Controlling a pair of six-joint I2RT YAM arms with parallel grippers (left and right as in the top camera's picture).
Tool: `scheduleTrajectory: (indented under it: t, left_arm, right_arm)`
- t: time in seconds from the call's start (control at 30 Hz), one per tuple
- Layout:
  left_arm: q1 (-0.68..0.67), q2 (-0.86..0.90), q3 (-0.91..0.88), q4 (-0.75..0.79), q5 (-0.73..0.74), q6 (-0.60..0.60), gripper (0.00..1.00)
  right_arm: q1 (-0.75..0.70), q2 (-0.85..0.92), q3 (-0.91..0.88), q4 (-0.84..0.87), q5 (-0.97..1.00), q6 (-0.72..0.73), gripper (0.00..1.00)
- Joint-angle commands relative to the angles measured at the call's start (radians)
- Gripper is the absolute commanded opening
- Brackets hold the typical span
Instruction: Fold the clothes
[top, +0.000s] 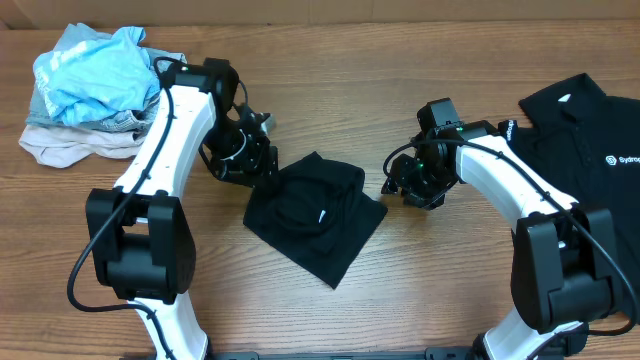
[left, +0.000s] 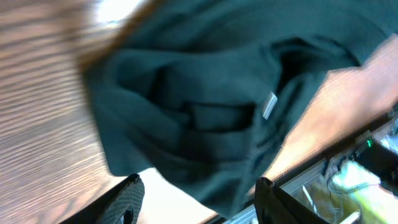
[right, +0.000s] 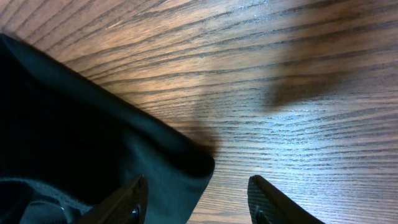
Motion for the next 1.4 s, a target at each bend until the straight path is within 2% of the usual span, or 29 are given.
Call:
scheduleTrajectory:
  t: [0.0,0.17,0.23,0.33,0.43,0.5,0.6,0.63,0.87,1.1,1.27,1.37]
  left_arm:
    - [-0.023,-0.010,-0.005,-0.012,0.034,0.081,0.58]
    - [-0.087,-0.010,-0.008,-0.014,-0.076,0.080,0.49]
    - [-0.119,-0.010,-0.008,-0.024,-0.138,0.064,0.50]
    - [-0.166,-0.010,-0.008,-0.024,-0.293,-0.026,0.56]
    - [-0.206,-0.009,-0.009,-0.015,-0.317,-0.029,0.57]
    - [-0.226,-0.009,-0.017,-0.006,-0.323,-0.031,0.46]
    - [-0.240,-0.009,-0.023,0.002,-0.342,-0.094,0.09]
    - [-0.240,-0.010,-0.023,0.000,-0.323,-0.097,0.04]
    - [-0.267,-0.011,-0.022,-0.071,-0.166,-0.095,0.04]
    - [-0.406,-0.011,-0.022,-0.054,-0.041,-0.092,0.04]
    - [-0.493,-0.011,-0.023,-0.046,-0.022,-0.111,0.04]
    - [-0.523,-0.011,-0.023,-0.046,-0.033,-0.113,0.09]
  right_arm:
    - [-0.002,-0.014,-0.003,0.001,0.006,-0.007,0.56]
    - [-0.002,-0.014,-0.003,0.005,0.006,-0.007,0.56]
    - [-0.002,-0.014,-0.003,0.005,0.006,-0.007,0.56]
    - [-0.002,-0.014,-0.003,0.004,0.006,-0.007,0.56]
    - [-0.002,-0.014,-0.003,0.005,0.006,-0.007,0.56]
    - [-0.002,-0.014,-0.003,0.005,0.006,-0.007,0.56]
    - [-0.002,-0.014,-0.003,0.004,0.006,-0.007,0.56]
    - [-0.002,-0.014,-0.003,0.004,0.006,-0.007,0.56]
    - [-0.004,-0.014,-0.003,0.014,0.086,-0.007,0.56]
    - [-0.054,-0.014,-0.003,0.042,0.108,-0.004,0.57]
    - [-0.106,-0.014,-0.003,0.048,0.116,-0.008,0.62]
    - [-0.118,-0.014,-0.003,0.046,0.115,-0.031,0.66]
